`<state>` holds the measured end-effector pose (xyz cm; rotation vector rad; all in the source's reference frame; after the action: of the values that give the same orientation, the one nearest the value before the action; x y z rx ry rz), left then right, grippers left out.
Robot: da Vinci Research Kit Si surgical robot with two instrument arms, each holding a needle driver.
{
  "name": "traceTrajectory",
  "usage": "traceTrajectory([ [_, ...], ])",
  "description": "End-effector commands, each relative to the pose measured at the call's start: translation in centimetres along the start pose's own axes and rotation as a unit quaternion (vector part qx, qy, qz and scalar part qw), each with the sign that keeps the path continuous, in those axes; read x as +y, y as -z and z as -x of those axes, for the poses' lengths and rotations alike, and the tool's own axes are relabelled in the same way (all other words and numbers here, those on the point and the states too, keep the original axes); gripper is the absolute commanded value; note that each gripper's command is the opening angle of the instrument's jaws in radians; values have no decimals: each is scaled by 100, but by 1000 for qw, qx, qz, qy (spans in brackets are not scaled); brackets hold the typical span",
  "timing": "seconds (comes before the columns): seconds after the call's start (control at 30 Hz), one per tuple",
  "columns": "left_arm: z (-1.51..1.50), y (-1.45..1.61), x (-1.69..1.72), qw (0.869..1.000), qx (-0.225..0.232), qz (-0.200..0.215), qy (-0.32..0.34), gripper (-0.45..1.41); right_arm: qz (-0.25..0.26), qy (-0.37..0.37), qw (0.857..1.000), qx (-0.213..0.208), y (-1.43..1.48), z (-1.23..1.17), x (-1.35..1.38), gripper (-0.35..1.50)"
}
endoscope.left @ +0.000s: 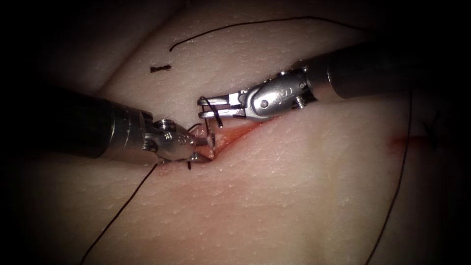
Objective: Wound Closure
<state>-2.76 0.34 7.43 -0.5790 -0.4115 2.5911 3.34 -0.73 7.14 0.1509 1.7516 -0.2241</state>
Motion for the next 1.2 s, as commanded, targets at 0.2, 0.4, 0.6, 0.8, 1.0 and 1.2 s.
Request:
traceTrajectory([
  [0.2,-1,-10,6,1000,0,1,0,31,-4,6,1000,-9,7,14,-20,-35],
  [0.4,-5,-4,11,1000,7,-1,4,31,3,8,1000,-13,4,13,-14,-35],
  [0.6,-30,35,33,999,51,-17,-1,26,5,-15,1000,-12,0,13,-8,-35],
  [0.8,-46,55,65,997,64,-32,-5,19,6,-30,999,-13,1,13,-8,-35],
  [1.0,-42,45,77,997,69,-31,-8,15,8,-42,999,-14,1,16,-4,-35],
  [1.2,-32,30,83,997,73,-31,-14,10,15,-65,998,-17,-10,19,1,-35],
])
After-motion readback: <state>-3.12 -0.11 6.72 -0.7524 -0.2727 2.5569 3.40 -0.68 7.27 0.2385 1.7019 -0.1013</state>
